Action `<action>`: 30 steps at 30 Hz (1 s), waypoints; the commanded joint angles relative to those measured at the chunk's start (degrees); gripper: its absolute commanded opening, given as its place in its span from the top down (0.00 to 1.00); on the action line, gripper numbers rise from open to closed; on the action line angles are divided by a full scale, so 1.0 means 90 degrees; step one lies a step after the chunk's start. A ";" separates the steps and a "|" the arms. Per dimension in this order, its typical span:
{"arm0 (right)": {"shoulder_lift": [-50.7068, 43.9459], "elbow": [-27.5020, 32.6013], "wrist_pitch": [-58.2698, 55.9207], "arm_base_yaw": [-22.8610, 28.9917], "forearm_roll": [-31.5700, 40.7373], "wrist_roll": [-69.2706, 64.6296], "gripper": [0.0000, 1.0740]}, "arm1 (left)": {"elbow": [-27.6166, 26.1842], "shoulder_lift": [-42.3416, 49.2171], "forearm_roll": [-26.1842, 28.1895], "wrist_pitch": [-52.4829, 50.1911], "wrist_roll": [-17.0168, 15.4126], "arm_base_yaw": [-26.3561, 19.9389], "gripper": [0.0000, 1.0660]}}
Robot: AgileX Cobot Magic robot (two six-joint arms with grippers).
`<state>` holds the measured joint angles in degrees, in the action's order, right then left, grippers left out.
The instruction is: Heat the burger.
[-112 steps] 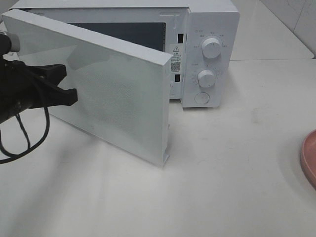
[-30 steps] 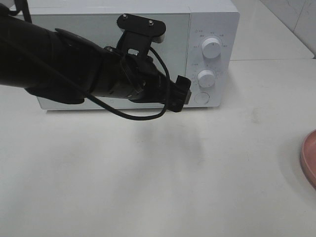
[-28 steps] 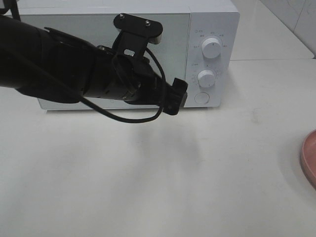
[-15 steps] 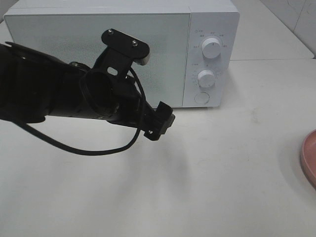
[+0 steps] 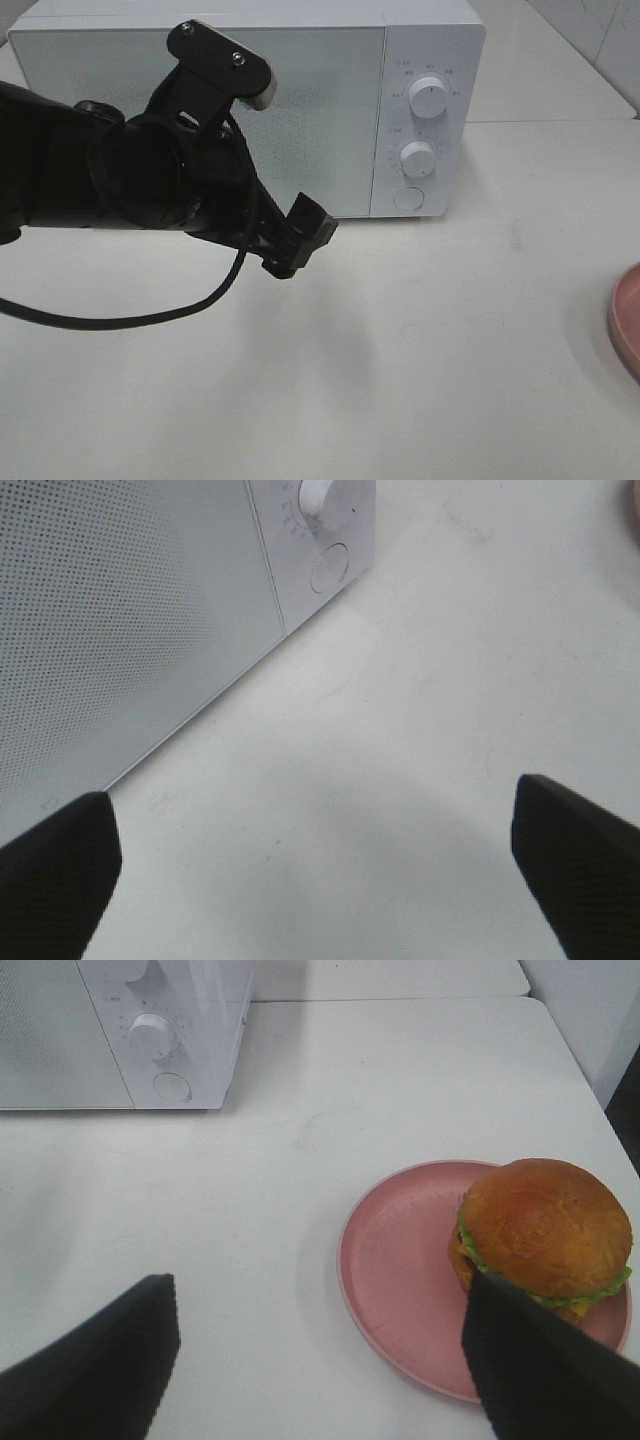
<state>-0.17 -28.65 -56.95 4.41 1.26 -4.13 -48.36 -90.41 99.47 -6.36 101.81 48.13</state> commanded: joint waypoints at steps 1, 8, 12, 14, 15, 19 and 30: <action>-0.0210 0.0006 0.0006 -0.0038 -0.0032 -0.0019 0.29 | 0.0057 0.0070 0.0535 0.0076 0.0032 0.0006 0.06; -0.0210 0.0006 0.0006 -0.0038 -0.0032 -0.0019 0.29 | 0.0560 0.0166 0.0153 0.0223 -0.0134 -0.0363 0.06; -0.0210 0.0006 0.0006 -0.0038 -0.0032 -0.0019 0.29 | 0.1101 0.0662 -0.2031 0.1101 -0.2171 -0.1044 0.06; -0.0210 0.0006 0.0006 -0.0038 -0.0032 -0.0019 0.29 | 0.1203 0.0872 -0.3202 0.1426 -0.3400 -0.1362 0.06; -0.0210 0.0006 0.0006 -0.0038 -0.0032 -0.0019 0.29 | 0.1254 0.1089 -0.4539 0.1814 -0.4813 -0.1732 0.06; -0.0210 0.0006 0.0006 -0.0038 -0.0032 -0.0019 0.29 | 0.1286 0.1439 -0.6252 0.2610 -0.6653 -0.2292 0.06; -0.0210 0.0006 0.0006 -0.0038 -0.0032 -0.0019 0.29 | 0.1286 0.2731 -0.9995 0.4934 -1.0791 -0.4062 0.06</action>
<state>-0.17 -28.65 -56.95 4.41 1.26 -4.13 -37.18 -68.07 12.26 35.58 8.88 12.89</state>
